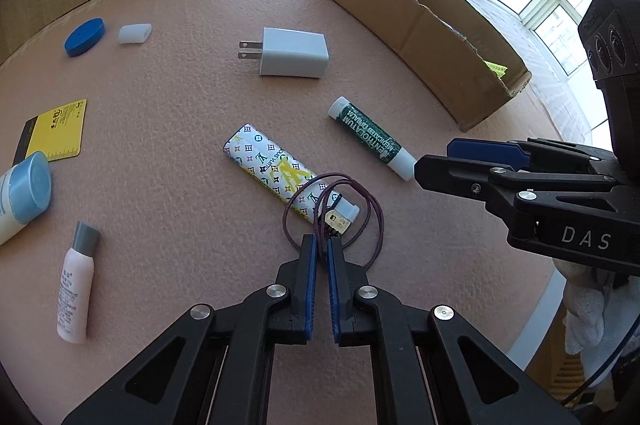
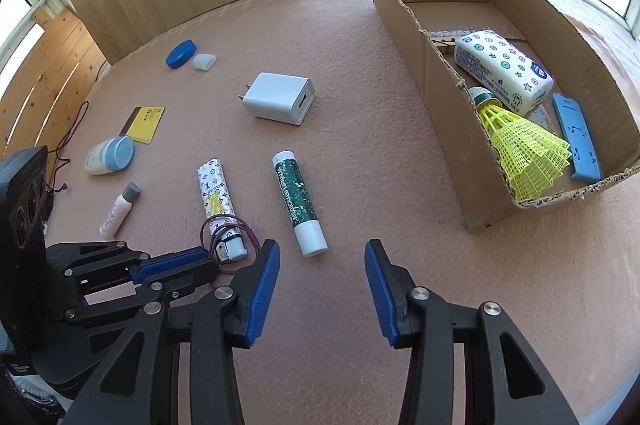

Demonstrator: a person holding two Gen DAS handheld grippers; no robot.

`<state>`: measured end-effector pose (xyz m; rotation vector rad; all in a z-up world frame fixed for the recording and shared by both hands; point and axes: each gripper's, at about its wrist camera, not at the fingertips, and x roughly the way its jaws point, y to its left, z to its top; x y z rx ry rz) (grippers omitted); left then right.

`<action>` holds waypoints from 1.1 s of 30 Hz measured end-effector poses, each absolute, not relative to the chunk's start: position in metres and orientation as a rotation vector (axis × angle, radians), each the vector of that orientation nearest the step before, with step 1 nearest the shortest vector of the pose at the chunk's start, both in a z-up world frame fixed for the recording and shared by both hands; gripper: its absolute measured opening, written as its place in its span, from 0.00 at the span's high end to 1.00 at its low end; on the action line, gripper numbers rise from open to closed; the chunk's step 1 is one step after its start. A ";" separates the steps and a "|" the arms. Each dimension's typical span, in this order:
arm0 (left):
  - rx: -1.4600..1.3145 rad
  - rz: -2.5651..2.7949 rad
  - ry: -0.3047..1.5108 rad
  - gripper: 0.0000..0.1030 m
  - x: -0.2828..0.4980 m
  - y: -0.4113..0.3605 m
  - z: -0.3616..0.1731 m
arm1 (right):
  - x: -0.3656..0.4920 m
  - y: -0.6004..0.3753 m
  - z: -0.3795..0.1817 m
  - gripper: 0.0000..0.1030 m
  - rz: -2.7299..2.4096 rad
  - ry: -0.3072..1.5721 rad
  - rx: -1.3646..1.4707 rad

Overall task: Organize objects
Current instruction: 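Release the items and grasp the purple cable with the left tool, then grasp the green glue stick with the right tool while the left tool holds the purple cable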

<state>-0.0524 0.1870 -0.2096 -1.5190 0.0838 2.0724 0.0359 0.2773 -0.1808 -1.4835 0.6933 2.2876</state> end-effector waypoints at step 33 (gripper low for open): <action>-1.566 2.222 -0.006 0.58 -0.033 0.097 -0.187 | 0.007 0.280 -0.193 0.61 2.304 0.627 -1.537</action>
